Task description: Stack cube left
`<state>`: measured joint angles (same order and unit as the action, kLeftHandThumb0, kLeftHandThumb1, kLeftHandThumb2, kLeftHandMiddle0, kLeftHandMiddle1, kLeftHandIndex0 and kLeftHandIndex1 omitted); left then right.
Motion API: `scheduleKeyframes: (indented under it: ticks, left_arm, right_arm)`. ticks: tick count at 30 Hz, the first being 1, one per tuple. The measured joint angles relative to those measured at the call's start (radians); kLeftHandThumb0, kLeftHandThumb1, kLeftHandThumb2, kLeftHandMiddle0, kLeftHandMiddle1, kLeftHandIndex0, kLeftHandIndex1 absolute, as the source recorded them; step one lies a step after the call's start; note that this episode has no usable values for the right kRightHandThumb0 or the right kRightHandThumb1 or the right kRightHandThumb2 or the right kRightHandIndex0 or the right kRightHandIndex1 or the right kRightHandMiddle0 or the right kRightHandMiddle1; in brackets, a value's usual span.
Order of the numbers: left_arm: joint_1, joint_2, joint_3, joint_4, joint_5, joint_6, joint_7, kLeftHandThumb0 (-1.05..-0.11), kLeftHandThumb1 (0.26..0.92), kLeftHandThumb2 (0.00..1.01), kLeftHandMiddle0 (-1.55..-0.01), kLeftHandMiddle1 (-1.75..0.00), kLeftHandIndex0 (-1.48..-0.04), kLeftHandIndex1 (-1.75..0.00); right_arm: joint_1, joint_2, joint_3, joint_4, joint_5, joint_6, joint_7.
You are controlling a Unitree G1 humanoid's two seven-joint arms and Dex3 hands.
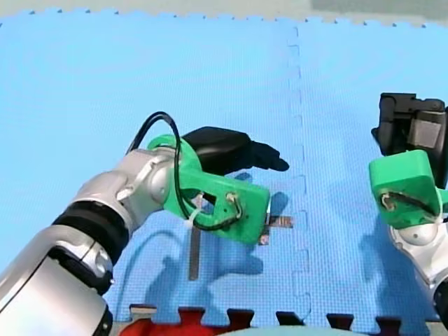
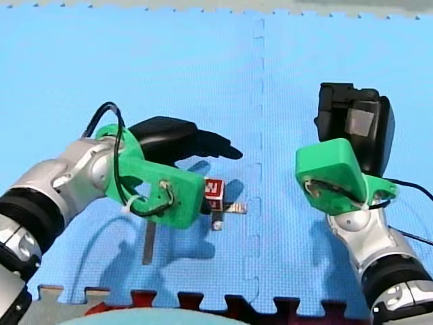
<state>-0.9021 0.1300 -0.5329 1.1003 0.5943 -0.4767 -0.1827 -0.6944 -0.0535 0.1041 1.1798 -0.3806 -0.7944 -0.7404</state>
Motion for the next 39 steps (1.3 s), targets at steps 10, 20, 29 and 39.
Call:
scheduleKeyframes:
  ticks: [10,20,29,39]
  left_arm:
    - [0.038,0.073,0.040,-0.226,-0.001,0.032,-0.026,-1.048,0.864,0.02,-0.66,-0.04,-0.36,-0.02]
    - [0.086,0.116,0.072,-0.456,0.003,0.099,-0.074,-1.048,0.877,0.02,-0.71,-0.05,-0.37,-0.02]
    - [0.165,0.198,0.146,-0.659,0.009,0.169,-0.075,-1.048,0.896,0.02,-0.79,-0.06,-0.39,-0.02]
    - [0.193,0.263,0.198,-0.567,0.014,0.205,0.026,-1.048,0.921,0.02,-0.84,-0.06,-0.42,-0.03]
  right_arm:
    - [0.003,-0.001,-0.002,0.001,0.000,0.000,0.004]
    - [0.003,0.000,-0.005,0.006,0.002,0.000,0.015]
    - [0.003,0.001,-0.014,0.017,0.012,-0.002,0.036]
    - [0.008,-0.005,-0.033,0.033,0.041,-0.024,0.054]
